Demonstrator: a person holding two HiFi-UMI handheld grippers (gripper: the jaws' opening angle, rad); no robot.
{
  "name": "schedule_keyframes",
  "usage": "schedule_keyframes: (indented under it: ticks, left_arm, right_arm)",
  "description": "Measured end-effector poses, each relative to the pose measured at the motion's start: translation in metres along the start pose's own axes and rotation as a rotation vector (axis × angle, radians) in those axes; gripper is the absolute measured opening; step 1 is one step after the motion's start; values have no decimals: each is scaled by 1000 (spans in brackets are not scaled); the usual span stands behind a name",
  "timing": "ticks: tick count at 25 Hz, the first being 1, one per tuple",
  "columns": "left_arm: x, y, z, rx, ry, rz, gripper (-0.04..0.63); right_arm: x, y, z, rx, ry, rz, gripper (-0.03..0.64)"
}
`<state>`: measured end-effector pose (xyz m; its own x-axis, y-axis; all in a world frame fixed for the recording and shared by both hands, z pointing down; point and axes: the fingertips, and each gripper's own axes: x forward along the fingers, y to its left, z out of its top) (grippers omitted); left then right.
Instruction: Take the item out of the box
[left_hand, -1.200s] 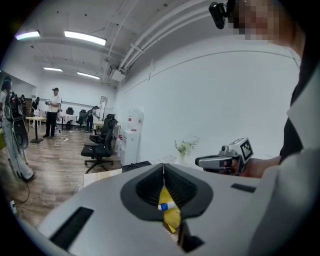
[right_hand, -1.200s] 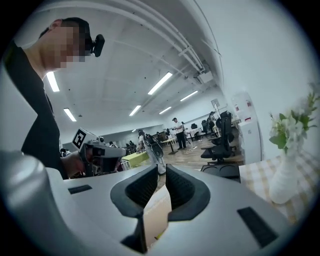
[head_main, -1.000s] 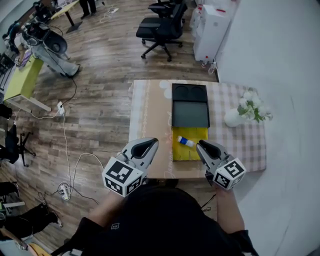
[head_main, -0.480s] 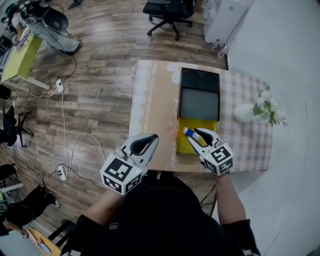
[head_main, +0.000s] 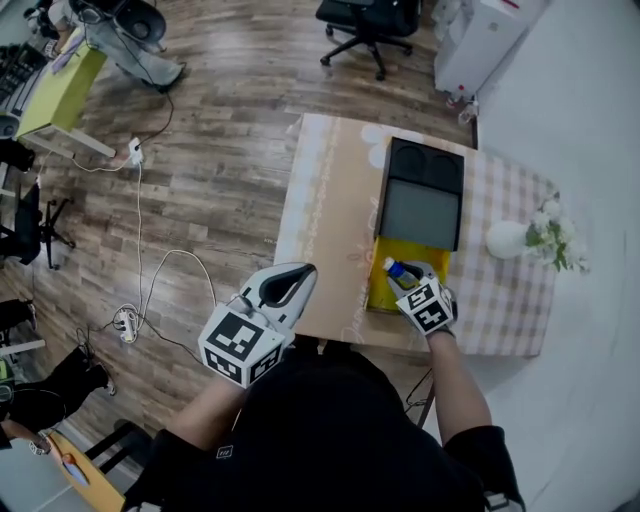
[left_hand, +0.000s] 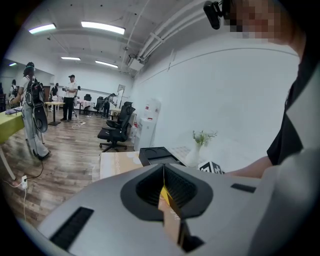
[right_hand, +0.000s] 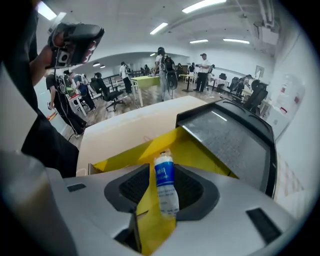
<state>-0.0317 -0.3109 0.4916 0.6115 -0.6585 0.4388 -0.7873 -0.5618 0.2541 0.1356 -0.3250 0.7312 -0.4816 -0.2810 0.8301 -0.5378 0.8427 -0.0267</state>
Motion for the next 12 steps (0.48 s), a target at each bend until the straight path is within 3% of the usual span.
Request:
schedule_keyframes:
  ticks: [7, 12]
  left_arm:
    - [-22, 3, 6, -8, -25, 38, 15]
    - [-29, -4, 12, 5, -57, 31, 15]
  right_arm:
    - [9, 0, -11, -32, 101, -3, 138]
    - [1, -1, -5, -64, 74, -41, 135]
